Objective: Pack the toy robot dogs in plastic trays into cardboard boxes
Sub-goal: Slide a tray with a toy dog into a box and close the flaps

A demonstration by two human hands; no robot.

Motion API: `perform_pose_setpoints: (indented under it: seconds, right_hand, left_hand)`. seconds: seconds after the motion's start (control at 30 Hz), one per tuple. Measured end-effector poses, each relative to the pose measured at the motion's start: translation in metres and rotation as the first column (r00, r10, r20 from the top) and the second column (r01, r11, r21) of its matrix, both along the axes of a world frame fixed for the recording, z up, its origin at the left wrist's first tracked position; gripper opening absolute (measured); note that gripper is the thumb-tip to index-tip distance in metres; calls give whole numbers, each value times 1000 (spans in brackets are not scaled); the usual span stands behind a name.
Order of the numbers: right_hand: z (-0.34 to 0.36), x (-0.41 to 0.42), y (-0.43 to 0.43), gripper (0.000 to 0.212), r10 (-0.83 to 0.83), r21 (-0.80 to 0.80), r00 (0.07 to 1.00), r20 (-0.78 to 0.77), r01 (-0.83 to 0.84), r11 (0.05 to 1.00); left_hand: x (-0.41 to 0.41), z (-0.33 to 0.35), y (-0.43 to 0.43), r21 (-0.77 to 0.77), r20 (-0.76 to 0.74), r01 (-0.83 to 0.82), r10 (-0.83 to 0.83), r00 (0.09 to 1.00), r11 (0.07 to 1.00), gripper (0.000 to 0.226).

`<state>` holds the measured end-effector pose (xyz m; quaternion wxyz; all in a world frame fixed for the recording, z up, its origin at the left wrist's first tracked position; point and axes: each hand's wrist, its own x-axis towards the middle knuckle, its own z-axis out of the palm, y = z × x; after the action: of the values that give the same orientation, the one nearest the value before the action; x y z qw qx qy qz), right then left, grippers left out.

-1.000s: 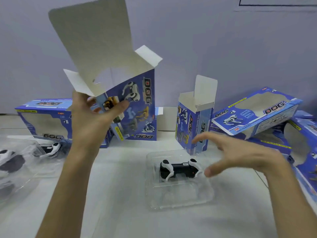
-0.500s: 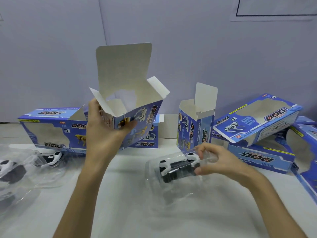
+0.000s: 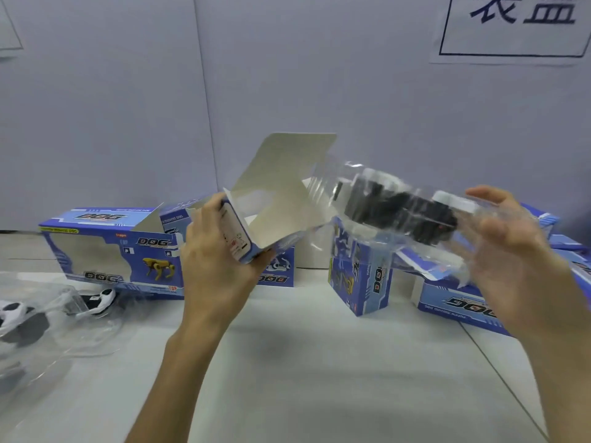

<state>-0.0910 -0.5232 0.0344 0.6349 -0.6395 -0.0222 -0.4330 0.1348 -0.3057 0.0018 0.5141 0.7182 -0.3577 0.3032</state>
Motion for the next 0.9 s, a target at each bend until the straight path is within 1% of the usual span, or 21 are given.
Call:
perform_pose_setpoints:
  seconds: [0.07, 0.17, 0.23, 0.33, 0.4, 0.43, 0.5, 0.57, 0.63, 0.67, 0.7, 0.73, 0.77, 0.8, 0.83, 0.87, 0.9]
  right_hand:
    - [2, 3, 6, 31, -109, -37, 994, -15, 108, 993]
    - [3, 10, 18, 50, -279, -23, 959, -49, 278, 960]
    - [3, 15, 25, 62, -343, -27, 932, -119, 342, 939]
    - [4, 19, 33, 77, -352, -92, 891, -288, 340, 936]
    - [6, 20, 37, 87, -357, -124, 859, -368, 334, 934]
    - [7, 19, 38, 93, -361, -128, 847, -389, 338, 932]
    - [10, 17, 38, 94, -367, -136, 831, -418, 342, 930]
    - [11, 16, 38, 97, -362, -171, 817, -448, 319, 932]
    - [10, 17, 40, 106, -370, -203, 795, -481, 309, 929]
    - [10, 19, 41, 112, -365, -209, 790, -493, 300, 931]
    - [10, 19, 44, 116, -350, -201, 798, -491, 287, 937]
    - [12, 19, 46, 118, -318, -178, 825, -467, 264, 948]
    - [15, 16, 47, 117, -282, -140, 861, -423, 245, 959]
    - [18, 14, 46, 110, -258, -88, 897, -359, 243, 966]
    - [19, 11, 44, 93, -256, -31, 924, -284, 257, 966]
    - [21, 7, 40, 68, -272, 26, 940, -208, 283, 959]
    - [21, 4, 36, 44, -319, 68, 936, -149, 332, 941]
  left_hand:
    - [-3, -2, -4, 39, 92, -51, 47, 995, 998, 89]
    - [-10, -6, -11, 81, 193, -130, 113, 975, 988, 90]
    - [-16, -7, -16, 78, 204, -153, 134, 970, 985, 89]
    - [-25, -8, -22, 112, 232, -153, 123, 965, 982, 88]
    - [-27, -10, -23, 153, 252, -135, 94, 963, 979, 86]
    - [-27, -10, -22, 165, 250, -123, 79, 965, 979, 86]
    - [-24, -8, -20, 183, 263, -101, 50, 964, 978, 87]
    - [-23, -8, -20, 230, 308, -51, -23, 951, 972, 89]
    - [-28, -9, -22, 289, 327, 3, -101, 940, 957, 91]
    - [-31, -10, -24, 303, 320, 12, -114, 941, 953, 90]
    - [-35, -11, -26, 304, 300, 18, -113, 947, 953, 88]
    - [-37, -12, -28, 290, 267, 28, -109, 958, 957, 85]
    - [-38, -13, -29, 263, 214, 54, -113, 970, 963, 83]
    - [-38, -13, -29, 225, 138, 101, -134, 981, 969, 81]
    - [-38, -12, -28, 175, 37, 167, -176, 984, 970, 81]
    - [-38, -11, -27, 107, -75, 237, -230, 970, 966, 82]
    - [-37, -9, -26, 24, -177, 294, -285, 942, 955, 83]
